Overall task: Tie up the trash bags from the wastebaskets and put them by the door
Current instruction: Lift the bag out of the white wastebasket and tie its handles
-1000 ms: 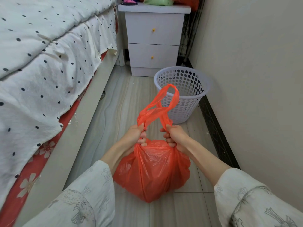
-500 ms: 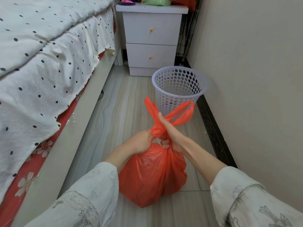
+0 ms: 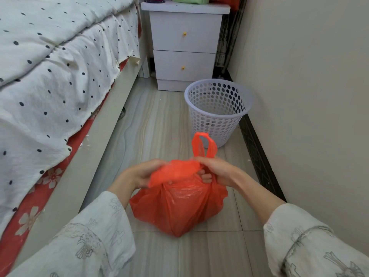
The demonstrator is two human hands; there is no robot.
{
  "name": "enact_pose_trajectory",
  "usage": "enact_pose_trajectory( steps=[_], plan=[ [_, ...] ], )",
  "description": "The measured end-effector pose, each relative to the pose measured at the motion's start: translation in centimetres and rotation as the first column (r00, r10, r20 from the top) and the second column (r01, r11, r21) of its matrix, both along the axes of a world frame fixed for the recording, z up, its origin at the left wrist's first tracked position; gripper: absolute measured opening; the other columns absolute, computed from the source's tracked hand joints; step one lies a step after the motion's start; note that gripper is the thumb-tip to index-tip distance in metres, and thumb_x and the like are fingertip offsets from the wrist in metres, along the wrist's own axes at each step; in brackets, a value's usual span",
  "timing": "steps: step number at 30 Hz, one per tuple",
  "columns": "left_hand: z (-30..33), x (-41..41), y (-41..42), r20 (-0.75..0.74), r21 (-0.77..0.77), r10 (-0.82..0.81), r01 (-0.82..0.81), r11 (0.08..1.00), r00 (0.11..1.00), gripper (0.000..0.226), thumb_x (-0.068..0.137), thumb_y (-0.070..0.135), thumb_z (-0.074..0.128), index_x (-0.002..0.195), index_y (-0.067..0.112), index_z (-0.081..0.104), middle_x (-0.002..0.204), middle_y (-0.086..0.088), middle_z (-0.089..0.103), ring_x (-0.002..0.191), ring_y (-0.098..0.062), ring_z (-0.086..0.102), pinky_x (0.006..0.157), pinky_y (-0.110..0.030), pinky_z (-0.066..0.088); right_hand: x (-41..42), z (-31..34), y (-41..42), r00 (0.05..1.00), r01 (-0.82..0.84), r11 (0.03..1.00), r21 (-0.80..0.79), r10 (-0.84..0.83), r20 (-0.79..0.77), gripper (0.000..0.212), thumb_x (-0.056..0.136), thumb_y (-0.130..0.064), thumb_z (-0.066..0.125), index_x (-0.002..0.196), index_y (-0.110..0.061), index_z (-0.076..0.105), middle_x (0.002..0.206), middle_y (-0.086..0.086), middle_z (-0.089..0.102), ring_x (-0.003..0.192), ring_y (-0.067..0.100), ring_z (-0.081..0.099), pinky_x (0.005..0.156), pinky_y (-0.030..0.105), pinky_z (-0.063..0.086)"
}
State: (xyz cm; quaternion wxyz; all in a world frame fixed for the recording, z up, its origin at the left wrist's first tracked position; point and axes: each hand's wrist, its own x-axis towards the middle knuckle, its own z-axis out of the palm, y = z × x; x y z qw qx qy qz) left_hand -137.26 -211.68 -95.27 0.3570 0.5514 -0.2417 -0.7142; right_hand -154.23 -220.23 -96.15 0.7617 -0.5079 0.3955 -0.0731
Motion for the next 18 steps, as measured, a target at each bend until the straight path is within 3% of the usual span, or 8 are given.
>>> enact_pose_trajectory(
  steps=[4, 7, 9, 12, 16, 18],
  plan=[
    [-0.1, 0.6, -0.3, -0.152, 0.038, 0.130, -0.126, 0.991, 0.980, 0.015, 0.080, 0.013, 0.048, 0.066, 0.012, 0.044, 0.044, 0.005, 0.034, 0.042, -0.009, 0.035, 0.062, -0.022, 0.037, -0.2, 0.5, 0.2, 0.991, -0.083, 0.956, -0.282, 0.050, -0.123, 0.027, 0.087, -0.009, 0.060, 0.062, -0.013, 0.051, 0.047, -0.001, 0.039, 0.031, 0.002, 0.032, 0.034, 0.015, 0.023],
    [0.2, 0.2, -0.7, -0.089, 0.016, 0.079, -0.078, 0.997, 0.993, 0.015, 0.084, 0.013, 0.045, 0.069, 0.012, 0.047, 0.046, 0.005, 0.038, 0.044, -0.008, 0.037, 0.052, -0.019, 0.037, 0.7, 0.4, 0.3, 0.977, 0.031, 0.866, -0.499, -0.131, -0.168, 0.031, 0.084, 0.005, 0.055, 0.059, -0.013, 0.053, 0.041, -0.002, 0.048, 0.024, 0.001, 0.039, 0.031, 0.013, 0.029],
    [0.7, -0.3, -0.9, -0.028, -0.008, -0.021, 0.020, 1.000, 0.999, 0.016, 0.088, 0.014, 0.042, 0.076, 0.011, 0.052, 0.051, 0.004, 0.045, 0.045, -0.008, 0.041, 0.047, -0.017, 0.038, 1.1, 0.2, 0.1, 0.951, 0.226, 0.858, -0.462, -0.296, -0.084, 0.031, 0.082, 0.010, 0.049, 0.062, -0.013, 0.055, 0.051, 0.005, 0.053, 0.025, 0.000, 0.045, 0.030, 0.012, 0.029],
    [1.4, -1.0, -1.1, 0.133, -0.015, -0.163, 0.166, 0.986, 0.978, 0.016, 0.089, 0.016, 0.043, 0.090, 0.009, 0.057, 0.062, 0.000, 0.060, 0.050, -0.010, 0.053, 0.054, -0.020, 0.045, 1.2, 0.4, -0.1, 0.877, 0.462, 0.836, -0.295, -0.479, 0.017, 0.029, 0.082, 0.005, 0.054, 0.067, -0.019, 0.059, 0.061, 0.004, 0.058, 0.033, -0.001, 0.052, 0.034, 0.014, 0.026],
    [2.1, -1.4, -1.2, 0.216, 0.012, -0.237, 0.240, 0.971, 0.947, 0.024, 0.090, 0.017, 0.041, 0.105, 0.007, 0.058, 0.091, -0.005, 0.072, 0.064, -0.010, 0.064, 0.061, -0.020, 0.051, 0.8, 0.6, -0.3, 0.836, 0.549, 0.826, -0.127, -0.542, 0.089, 0.019, 0.084, 0.002, 0.057, 0.087, -0.016, 0.062, 0.070, 0.001, 0.059, 0.054, 0.008, 0.055, 0.047, 0.021, 0.028],
    [2.2, -1.4, -1.1, 0.260, 0.011, -0.265, 0.272, 0.962, 0.928, 0.030, 0.090, 0.018, 0.041, 0.113, 0.006, 0.058, 0.107, -0.011, 0.069, 0.074, -0.012, 0.065, 0.069, -0.022, 0.051, 0.5, 0.5, -0.4, 0.845, 0.532, 0.844, -0.066, -0.523, 0.112, 0.018, 0.084, 0.002, 0.056, 0.085, -0.016, 0.061, 0.071, 0.001, 0.057, 0.060, 0.011, 0.051, 0.052, 0.024, 0.030]
  ],
)
